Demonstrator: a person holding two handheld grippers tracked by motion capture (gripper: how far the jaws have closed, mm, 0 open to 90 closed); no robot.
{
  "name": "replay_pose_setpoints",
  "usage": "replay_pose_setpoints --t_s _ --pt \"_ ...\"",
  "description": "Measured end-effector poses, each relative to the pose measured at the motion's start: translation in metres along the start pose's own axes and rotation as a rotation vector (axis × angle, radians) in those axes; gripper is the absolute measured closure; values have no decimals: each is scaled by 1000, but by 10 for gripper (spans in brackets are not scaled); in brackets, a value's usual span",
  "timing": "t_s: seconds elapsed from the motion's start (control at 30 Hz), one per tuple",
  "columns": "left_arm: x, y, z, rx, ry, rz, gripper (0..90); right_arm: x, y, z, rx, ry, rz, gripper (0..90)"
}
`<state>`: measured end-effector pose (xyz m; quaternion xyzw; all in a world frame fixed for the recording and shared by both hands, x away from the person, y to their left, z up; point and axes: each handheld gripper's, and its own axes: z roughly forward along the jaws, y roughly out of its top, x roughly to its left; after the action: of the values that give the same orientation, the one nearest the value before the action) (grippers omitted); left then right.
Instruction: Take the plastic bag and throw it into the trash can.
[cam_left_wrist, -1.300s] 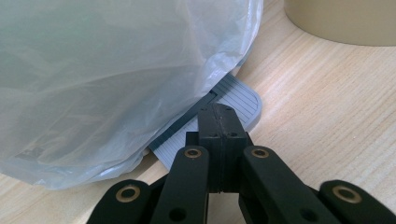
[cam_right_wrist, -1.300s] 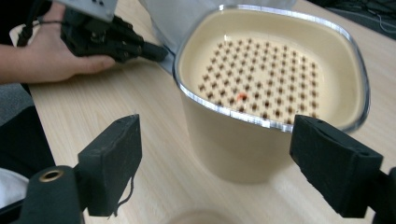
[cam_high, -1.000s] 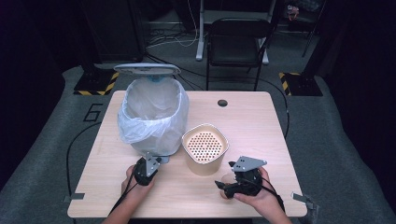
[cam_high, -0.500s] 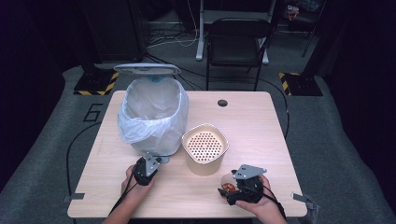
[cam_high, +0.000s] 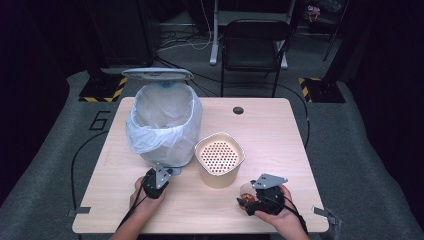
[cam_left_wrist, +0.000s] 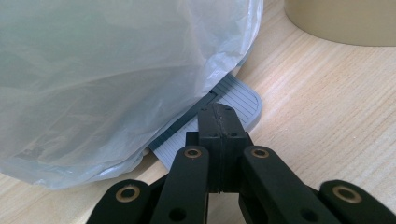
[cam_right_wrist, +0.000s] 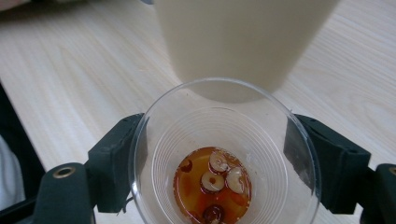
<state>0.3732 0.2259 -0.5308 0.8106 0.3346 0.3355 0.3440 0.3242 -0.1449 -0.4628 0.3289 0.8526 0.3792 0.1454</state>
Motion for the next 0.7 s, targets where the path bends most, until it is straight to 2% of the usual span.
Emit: replay_pose_setpoints --t_s 0.03,0.23,0.27,0.3,0.4,0.43,0.6,0.7 --pt "0 0 0 0 0 0 900 -7 -1 -2 1 -20 20 218" --pt "0 0 0 -1 0 -1 900 -35 -4 -7 7 -81 55 220" --pt "0 0 0 0 0 0 900 -40 -5 -8 6 -102 77 220" --pt "0 0 0 0 1 1 900 -45 -5 -9 8 -109 67 220" --pt "0 0 0 0 0 1 900 -58 -6 -10 11 -141 92 220" --pt "0 0 0 1 0 1 900 -63 -6 -10 6 -159 113 220" --pt "0 0 0 1 -1 2 900 -84 -9 -13 6 -194 153 219" --pt "0 0 0 1 0 2 900 -92 -9 -13 3 -212 180 217"
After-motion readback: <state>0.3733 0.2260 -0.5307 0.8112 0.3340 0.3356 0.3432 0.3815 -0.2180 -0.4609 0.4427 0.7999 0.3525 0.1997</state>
